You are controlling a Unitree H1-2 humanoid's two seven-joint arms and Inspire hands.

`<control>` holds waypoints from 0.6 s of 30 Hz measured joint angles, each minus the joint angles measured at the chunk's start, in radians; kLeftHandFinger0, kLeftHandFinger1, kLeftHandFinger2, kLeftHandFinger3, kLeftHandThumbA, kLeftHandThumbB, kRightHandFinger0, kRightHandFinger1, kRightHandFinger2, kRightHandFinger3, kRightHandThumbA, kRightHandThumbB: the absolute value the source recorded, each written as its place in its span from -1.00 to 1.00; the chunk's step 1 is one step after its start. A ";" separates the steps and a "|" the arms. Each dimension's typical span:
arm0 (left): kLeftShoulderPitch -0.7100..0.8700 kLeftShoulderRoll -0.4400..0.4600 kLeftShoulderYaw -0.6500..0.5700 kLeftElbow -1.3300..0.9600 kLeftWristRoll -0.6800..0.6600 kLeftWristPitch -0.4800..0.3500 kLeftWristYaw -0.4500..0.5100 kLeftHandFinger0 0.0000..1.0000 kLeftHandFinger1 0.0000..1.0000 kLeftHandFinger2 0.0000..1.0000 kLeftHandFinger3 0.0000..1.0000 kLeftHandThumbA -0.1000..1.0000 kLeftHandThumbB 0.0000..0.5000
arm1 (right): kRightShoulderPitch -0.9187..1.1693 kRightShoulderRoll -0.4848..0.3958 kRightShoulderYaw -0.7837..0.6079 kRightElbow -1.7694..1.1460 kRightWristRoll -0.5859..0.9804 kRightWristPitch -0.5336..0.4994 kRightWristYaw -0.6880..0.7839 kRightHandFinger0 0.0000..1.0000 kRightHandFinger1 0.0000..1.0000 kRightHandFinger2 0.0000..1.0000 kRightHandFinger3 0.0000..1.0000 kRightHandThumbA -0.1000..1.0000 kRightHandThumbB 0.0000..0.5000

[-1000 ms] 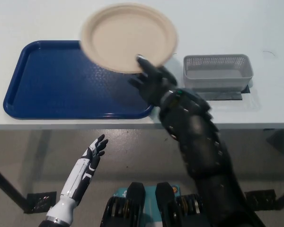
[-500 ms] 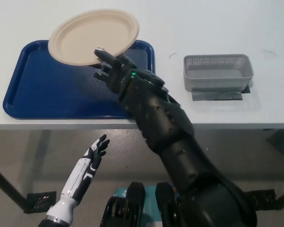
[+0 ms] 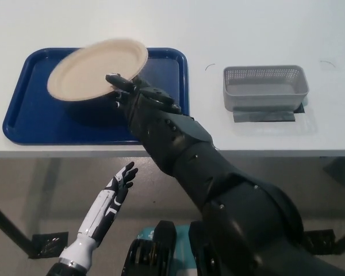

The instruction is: Use the right hand to pick up a plate from a leveled surface and place it into a tray on the left side

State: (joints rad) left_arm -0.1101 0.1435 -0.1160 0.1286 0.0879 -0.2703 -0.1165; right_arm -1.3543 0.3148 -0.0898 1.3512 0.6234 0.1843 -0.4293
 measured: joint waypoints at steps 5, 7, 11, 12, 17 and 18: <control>-0.004 0.000 0.000 -0.006 0.000 0.012 -0.005 1.00 1.00 1.00 1.00 1.00 -0.03 | -0.009 -0.001 -0.030 0.041 -0.031 -0.018 0.017 -0.55 0.14 1.00 1.00 -0.30 -0.01; -0.007 0.000 0.000 -0.009 0.000 0.016 -0.007 1.00 1.00 1.00 1.00 1.00 -0.05 | -0.009 -0.003 -0.043 0.049 -0.034 -0.018 0.037 0.38 1.00 1.00 1.00 0.30 0.31; -0.010 0.000 0.000 -0.012 0.000 0.026 -0.011 1.00 1.00 1.00 1.00 1.00 -0.05 | -0.009 -0.018 -0.046 0.055 -0.056 0.003 0.102 1.00 1.00 1.00 1.00 1.00 0.60; -0.010 0.000 0.000 -0.012 0.000 0.027 -0.012 1.00 1.00 1.00 1.00 1.00 -0.05 | -0.010 -0.022 -0.045 0.055 -0.060 0.007 0.116 1.00 1.00 1.00 1.00 1.00 0.63; -0.011 0.000 -0.001 -0.012 0.001 0.031 -0.020 1.00 1.00 1.00 1.00 1.00 0.03 | -0.026 -0.052 0.002 0.058 -0.116 0.044 0.206 1.00 1.00 1.00 1.00 1.00 0.84; -0.011 0.000 -0.001 -0.012 0.001 0.031 -0.020 1.00 1.00 1.00 1.00 1.00 -0.01 | -0.034 -0.056 0.009 0.058 -0.126 0.049 0.220 1.00 1.00 1.00 1.00 1.00 0.85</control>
State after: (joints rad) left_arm -0.1212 0.1436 -0.1170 0.1164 0.0887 -0.2390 -0.1369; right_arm -1.3885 0.2592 -0.0810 1.4089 0.4975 0.2337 -0.2095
